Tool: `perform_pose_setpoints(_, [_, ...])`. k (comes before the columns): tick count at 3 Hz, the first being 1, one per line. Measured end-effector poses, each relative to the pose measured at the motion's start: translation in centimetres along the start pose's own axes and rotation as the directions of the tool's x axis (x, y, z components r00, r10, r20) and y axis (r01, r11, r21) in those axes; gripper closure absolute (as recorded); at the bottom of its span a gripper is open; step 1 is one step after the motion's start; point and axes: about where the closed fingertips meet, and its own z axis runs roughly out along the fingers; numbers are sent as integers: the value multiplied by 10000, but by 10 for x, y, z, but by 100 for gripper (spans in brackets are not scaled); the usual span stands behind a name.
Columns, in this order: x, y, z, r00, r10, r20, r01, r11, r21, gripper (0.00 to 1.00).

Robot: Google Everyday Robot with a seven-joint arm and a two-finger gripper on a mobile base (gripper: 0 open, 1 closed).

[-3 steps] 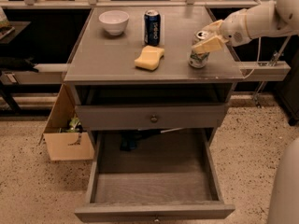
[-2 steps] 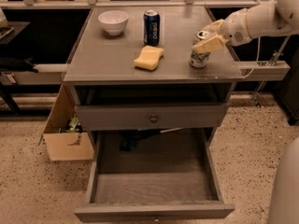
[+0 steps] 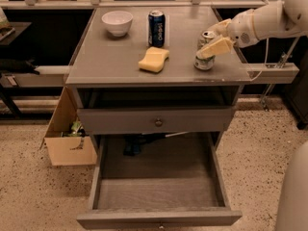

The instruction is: Pick 7up can from middle drawer and place on counter

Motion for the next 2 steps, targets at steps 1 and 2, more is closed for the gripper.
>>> perform_pose_setpoints(1, [-2, -1, -4, 10000, -48, 78, 47, 9999, 111, 0])
perform_pose_setpoints(2, [-23, -8, -43, 9961, -503, 727, 423, 9932, 1082, 0])
